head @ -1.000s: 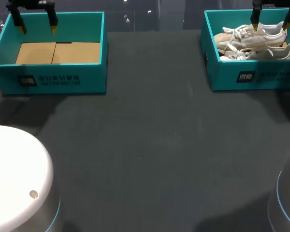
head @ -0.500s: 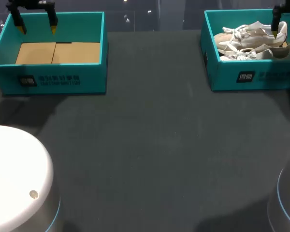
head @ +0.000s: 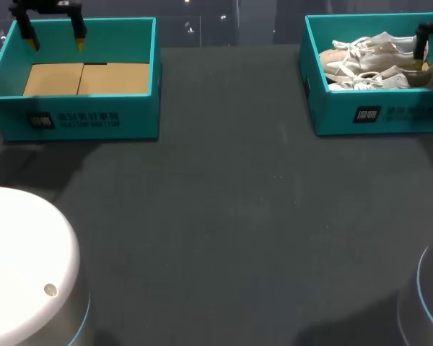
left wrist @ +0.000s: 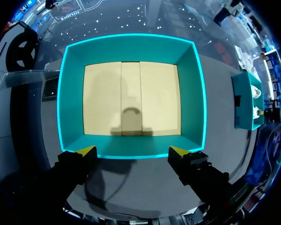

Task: Take the shoe out of the shoebox, open the shoe tongue, remove and reinsert the insole, then place the shoe into the shoebox

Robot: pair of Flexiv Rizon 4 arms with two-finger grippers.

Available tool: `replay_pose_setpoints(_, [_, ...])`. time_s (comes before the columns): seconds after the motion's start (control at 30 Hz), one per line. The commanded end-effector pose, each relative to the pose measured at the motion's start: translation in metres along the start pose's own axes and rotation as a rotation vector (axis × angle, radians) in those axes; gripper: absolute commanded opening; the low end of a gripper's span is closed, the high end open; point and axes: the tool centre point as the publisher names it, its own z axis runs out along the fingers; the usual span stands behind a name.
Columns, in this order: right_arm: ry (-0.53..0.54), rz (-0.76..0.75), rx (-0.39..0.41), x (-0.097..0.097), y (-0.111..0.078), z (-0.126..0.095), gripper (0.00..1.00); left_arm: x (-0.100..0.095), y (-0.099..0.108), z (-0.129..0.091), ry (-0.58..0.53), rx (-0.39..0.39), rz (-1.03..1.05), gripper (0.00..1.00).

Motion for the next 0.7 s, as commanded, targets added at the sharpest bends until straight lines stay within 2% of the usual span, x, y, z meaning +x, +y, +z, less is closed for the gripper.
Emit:
replay_pose_setpoints(0.03, [0.002, -0.001, 0.017, -0.001, 0.010, 0.012, 0.97, 0.000, 0.000, 0.000, -0.001, -0.001, 0.000, 1.00])
replay_pose_setpoints(0.17, [0.005, -0.012, 0.025, -0.001, 0.012, 0.020, 0.87, 0.000, 0.000, 0.000, -0.001, -0.001, 0.000, 1.00])
replay_pose_setpoints(0.27, [0.008, -0.021, 0.033, -0.002, 0.014, 0.028, 0.72, 0.000, 0.000, 0.000, -0.001, -0.001, 0.000, 1.00])
replay_pose_setpoints(0.37, [0.012, -0.032, 0.038, -0.004, 0.015, 0.034, 0.74, 0.000, 0.000, 0.000, -0.001, -0.001, 0.000, 1.00])
replay_pose_setpoints(0.7, [0.000, -0.076, 0.052, -0.005, 0.018, 0.053, 0.69, 0.000, 0.000, 0.000, -0.001, -0.001, 0.000, 1.00])
